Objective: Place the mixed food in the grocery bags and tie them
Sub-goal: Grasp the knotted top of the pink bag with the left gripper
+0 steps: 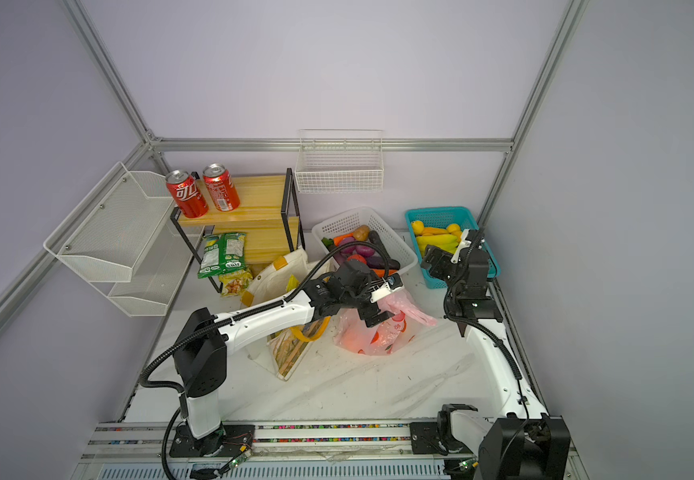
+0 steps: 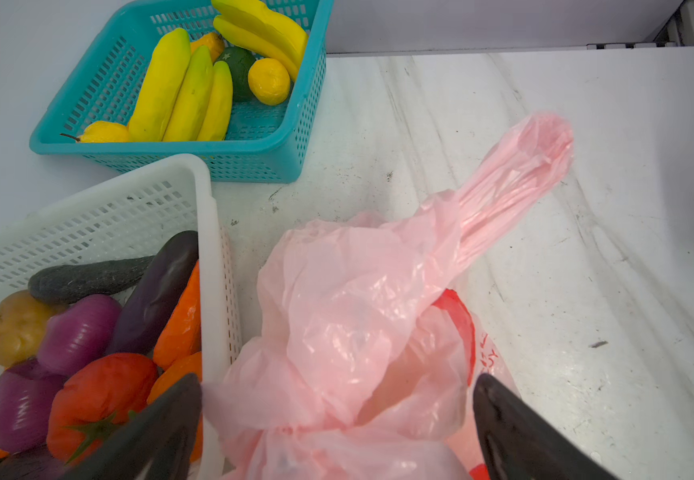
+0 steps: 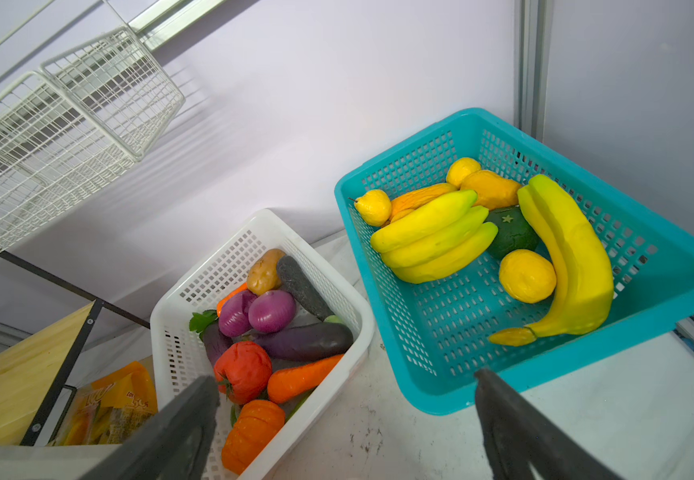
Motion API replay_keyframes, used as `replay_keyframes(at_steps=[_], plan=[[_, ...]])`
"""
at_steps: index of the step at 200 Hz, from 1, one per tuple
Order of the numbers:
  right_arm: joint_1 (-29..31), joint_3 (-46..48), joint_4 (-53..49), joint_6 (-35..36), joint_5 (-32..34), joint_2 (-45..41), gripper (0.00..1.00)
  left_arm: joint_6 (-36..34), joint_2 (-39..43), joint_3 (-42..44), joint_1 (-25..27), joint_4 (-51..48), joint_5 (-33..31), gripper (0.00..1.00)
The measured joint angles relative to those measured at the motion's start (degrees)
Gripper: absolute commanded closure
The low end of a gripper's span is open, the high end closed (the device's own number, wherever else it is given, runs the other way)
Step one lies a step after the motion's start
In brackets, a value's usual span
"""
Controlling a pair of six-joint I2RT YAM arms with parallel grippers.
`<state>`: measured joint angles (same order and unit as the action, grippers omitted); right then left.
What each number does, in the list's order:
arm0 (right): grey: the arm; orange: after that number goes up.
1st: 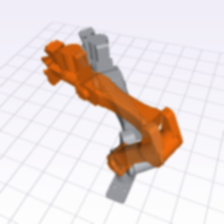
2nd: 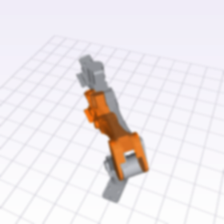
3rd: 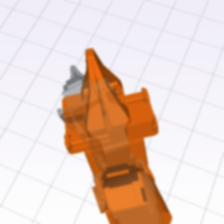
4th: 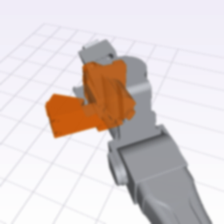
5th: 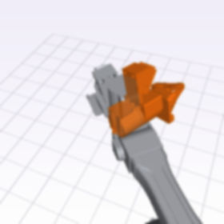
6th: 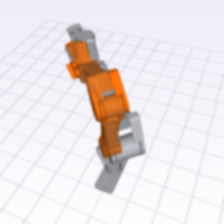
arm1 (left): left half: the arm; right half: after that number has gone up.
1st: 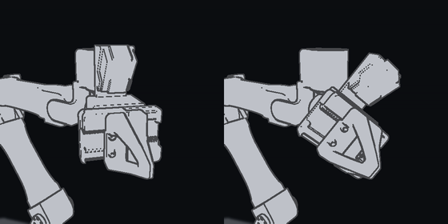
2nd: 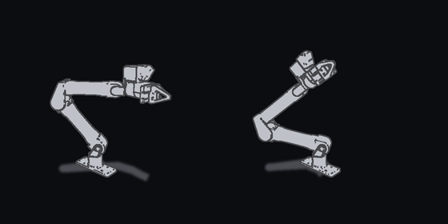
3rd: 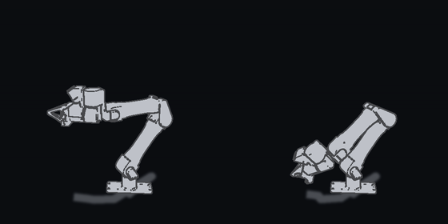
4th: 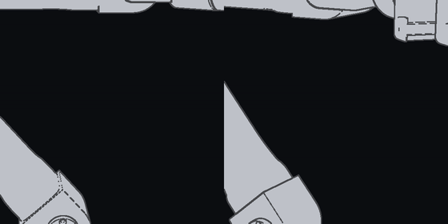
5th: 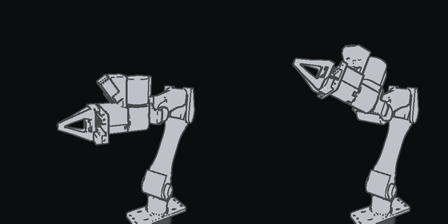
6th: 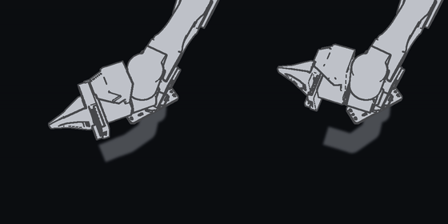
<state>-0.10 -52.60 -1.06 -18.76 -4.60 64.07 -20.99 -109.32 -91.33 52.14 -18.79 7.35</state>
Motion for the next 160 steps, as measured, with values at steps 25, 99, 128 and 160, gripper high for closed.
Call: replay_keyframes(at_steps=[25,99,128,160], plan=[[-0.22,0.94,-0.02,0.11,0.92,-0.59,0.03,-1.18,-2.89,-3.61,0.00,-2.40,0.96,0.00],[-1.84,1.64,-0.07,0.61,3.21,-4.04,0.03,-1.29,-9.33,-6.29,-0.35,-8.48,4.96,0.23],[-1.86,1.90,-0.02,0.59,2.91,-4.20,0.03,-0.76,-9.33,-6.29,-0.42,-8.98,5.79,0.48],[-1.86,3.10,-0.15,0.46,1.18,-4.52,0.03,1.57,-7.56,-6.16,-0.42,-8.59,6.91,0.69]])
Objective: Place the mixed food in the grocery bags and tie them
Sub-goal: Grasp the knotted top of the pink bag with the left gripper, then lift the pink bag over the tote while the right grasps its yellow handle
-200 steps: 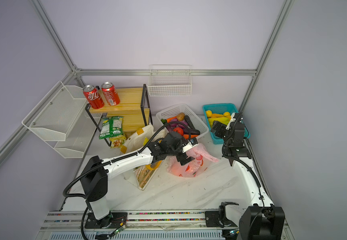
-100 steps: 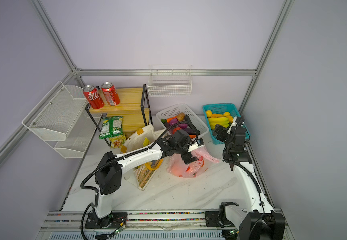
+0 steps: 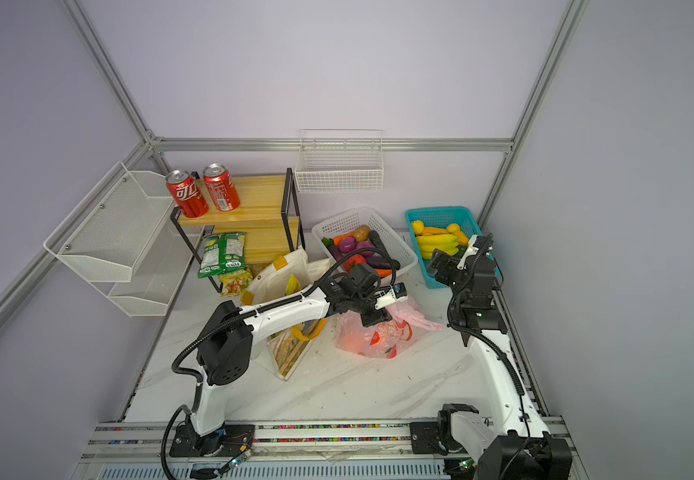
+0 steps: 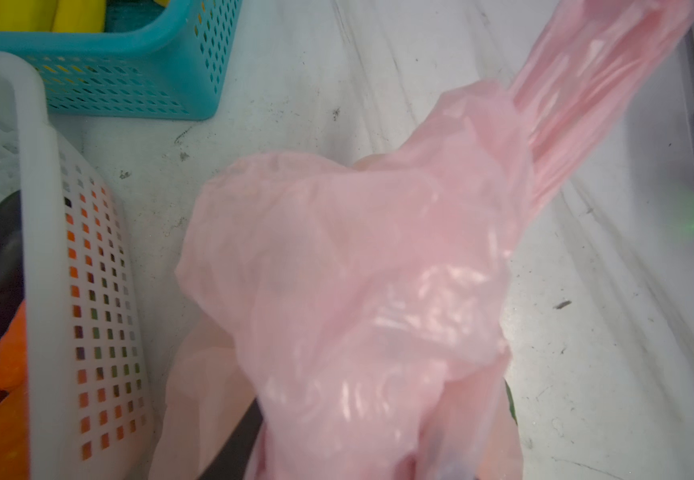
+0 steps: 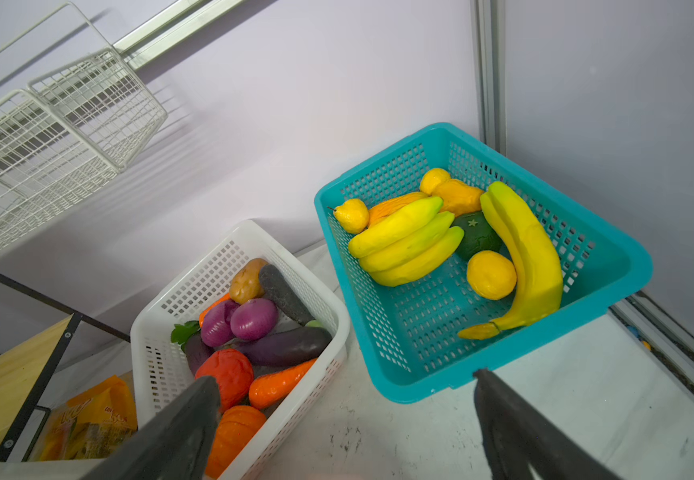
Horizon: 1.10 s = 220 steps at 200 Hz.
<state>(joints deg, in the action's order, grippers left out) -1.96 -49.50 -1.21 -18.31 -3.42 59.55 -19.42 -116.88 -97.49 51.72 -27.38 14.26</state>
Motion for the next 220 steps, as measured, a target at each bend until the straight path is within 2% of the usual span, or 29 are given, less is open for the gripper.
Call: replay_keyframes(at_steps=[33,59,90,105,130,169,220], plan=[[0.00,0.13,-1.16,-0.24,-0.74,-1.73,0.04,4.55,7.72,3.74,0.00,3.08,1.33,0.82],[0.00,-1.25,-2.75,-0.50,1.31,-3.87,0.03,9.42,14.93,6.97,0.00,5.88,2.34,0.92],[0.00,-3.93,-3.76,-0.98,4.68,-6.69,0.03,15.08,21.99,8.90,0.00,8.48,3.19,1.00],[0.00,-4.98,-4.04,-1.38,5.64,-8.04,0.03,17.51,24.65,8.90,0.00,9.01,2.60,1.00],[0.00,-6.69,-4.81,-1.62,6.32,-9.42,0.03,20.26,28.76,8.85,0.02,8.22,-0.35,1.00],[0.00,-8.55,-5.53,-1.42,6.60,-10.58,0.04,20.94,34.84,8.72,-1.33,3.19,-9.40,1.00],[0.02,-8.41,-5.66,-1.46,1.29,-10.40,0.06,20.94,43.80,8.57,-8.39,-2.36,-21.20,1.00]])
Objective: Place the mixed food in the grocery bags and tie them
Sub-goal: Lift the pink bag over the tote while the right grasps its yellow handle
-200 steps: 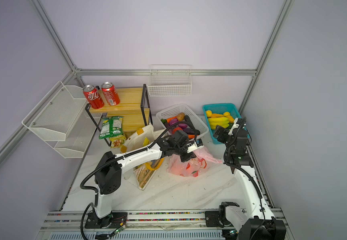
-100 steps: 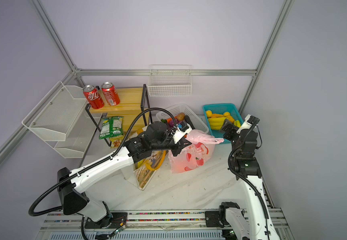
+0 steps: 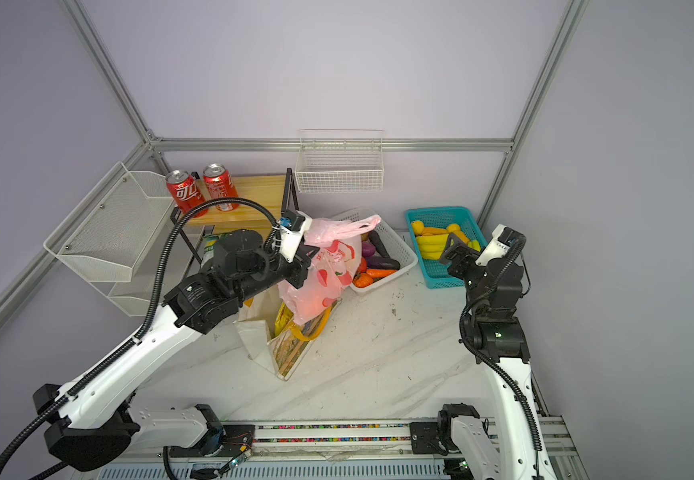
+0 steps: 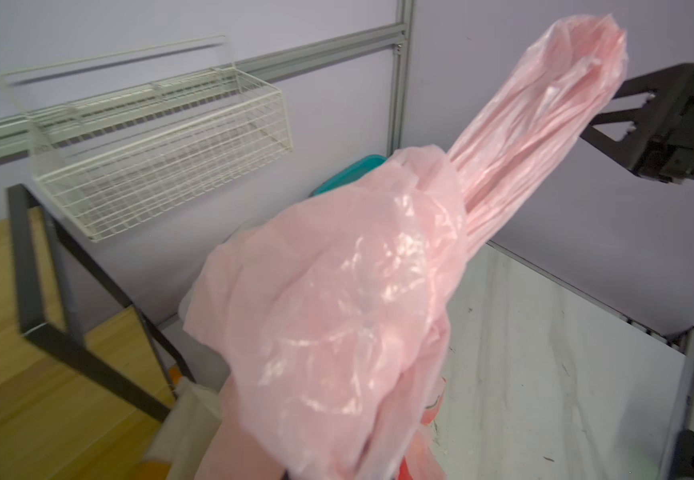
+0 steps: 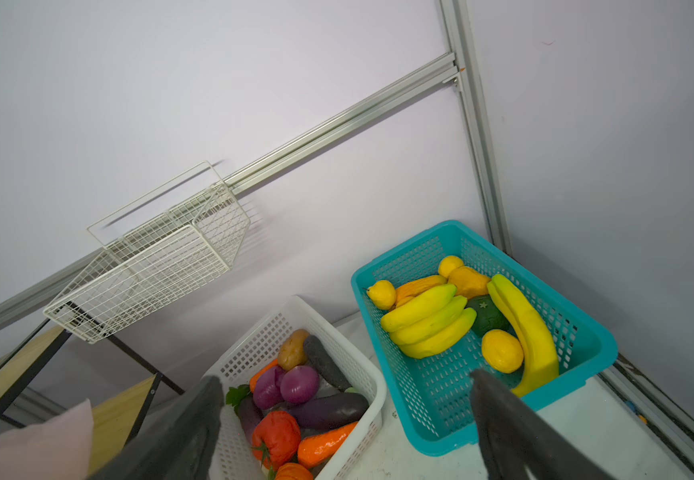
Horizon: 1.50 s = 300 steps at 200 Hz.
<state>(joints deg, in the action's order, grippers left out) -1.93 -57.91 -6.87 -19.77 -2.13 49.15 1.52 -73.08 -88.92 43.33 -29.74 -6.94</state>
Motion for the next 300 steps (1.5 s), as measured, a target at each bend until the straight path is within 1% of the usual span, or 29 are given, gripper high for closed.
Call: replay_keyframes(at_steps=[31,51,74,101,121,149,169,222,234,272,286,300], plan=[[0.48,0.72,0.26,-0.96,-4.59,0.39,0.09,-0.04,2.73,-2.43,-4.15,-2.47,-4.00,1.00],[3.06,1.97,1.33,-1.64,-7.32,1.57,0.10,-0.07,3.37,-3.80,-6.34,-3.72,-5.70,1.00],[10.84,2.78,1.84,-0.92,-8.00,4.96,0.09,-0.35,3.48,-4.55,-8.15,-5.92,-7.65,1.00],[21.97,2.64,2.05,0.37,-7.10,10.91,0.10,-0.70,3.39,-4.61,-9.70,-8.50,-9.22,1.00],[28.92,2.64,2.84,0.61,-6.05,14.14,0.11,-0.72,2.80,-5.20,-10.93,-9.90,-9.68,1.00],[36.81,0.94,5.38,0.57,-4.63,18.25,0.12,-0.72,1.18,-6.78,-12.22,-10.95,-9.68,1.00],[40.65,-0.94,7.65,0.35,-3.78,21.66,0.13,-0.66,0.44,-6.99,-12.74,-11.54,-9.31,1.00],[45.57,-1.73,12.37,-2.05,-2.56,27.26,0.16,0.42,-1.05,-7.10,-12.96,-12.04,-7.85,1.00],[46.18,-1.79,12.96,-2.49,-2.03,28.68,0.18,0.61,-1.05,-7.10,-12.96,-12.00,-7.82,1.00],[47.17,-1.97,14.64,-3.76,0.70,34.62,0.18,1.01,-0.81,-7.08,-12.96,-11.96,-6.95,1.00],[47.25,-1.97,15.76,-4.20,0.87,36.85,0.20,0.87,-0.42,-7.08,-12.96,-12.00,-6.69,1.00],[47.28,-1.99,16.87,-4.85,0.74,38.91,0.25,0.31,0.39,-7.02,-12.96,-12.17,-6.69,1.00]])
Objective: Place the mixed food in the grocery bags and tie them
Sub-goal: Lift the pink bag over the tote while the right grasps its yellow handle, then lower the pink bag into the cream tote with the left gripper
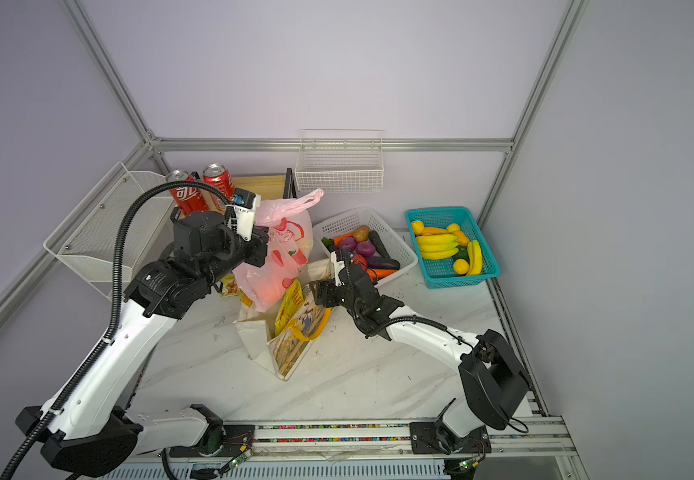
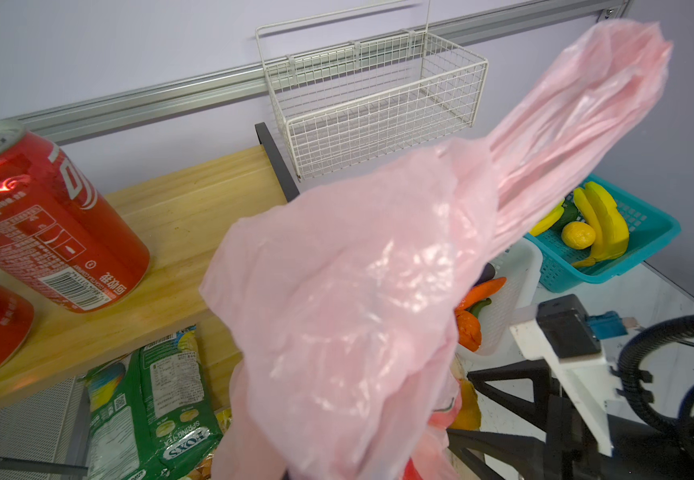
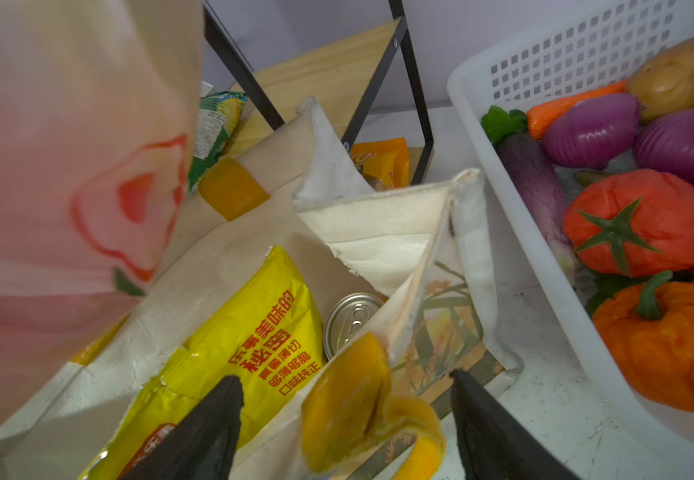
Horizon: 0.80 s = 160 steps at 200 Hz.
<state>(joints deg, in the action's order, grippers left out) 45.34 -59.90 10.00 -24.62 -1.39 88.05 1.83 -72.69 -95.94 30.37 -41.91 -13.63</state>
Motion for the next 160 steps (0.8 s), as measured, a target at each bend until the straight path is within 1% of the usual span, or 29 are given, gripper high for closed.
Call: replay_keyframes(at_steps=[10,30,47,57,96,123,160], plan=[[0.00,0.00,0.50,-0.55,-0.15,1.18,0.29,-0.81,0.79,0.04,0.00,-0.44,0.00,1.00],[0.09,0.04,1.46,-1.62,-0.42,2.16,0.41,-2.82,2.75,0.35,0.00,-1.07,0.48,1.00],[0.11,0.39,2.80,-2.54,-0.39,1.92,0.55,-4.04,4.28,2.21,0.00,-0.68,2.03,1.00],[0.11,0.85,3.67,-3.10,-0.37,1.49,0.62,-4.24,4.79,3.67,0.00,-0.46,3.37,1.00],[0.11,2.43,4.81,-4.68,-0.44,-0.90,0.86,-3.93,1.53,7.02,0.00,1.14,7.91,1.00],[0.11,2.51,4.24,-5.25,-0.76,-2.14,0.91,-3.96,-0.28,8.76,0.00,2.03,9.03,1.00],[0.22,2.51,3.69,-5.25,-1.18,-3.13,0.94,-3.26,-0.07,9.73,0.00,2.73,8.24,1.00]])
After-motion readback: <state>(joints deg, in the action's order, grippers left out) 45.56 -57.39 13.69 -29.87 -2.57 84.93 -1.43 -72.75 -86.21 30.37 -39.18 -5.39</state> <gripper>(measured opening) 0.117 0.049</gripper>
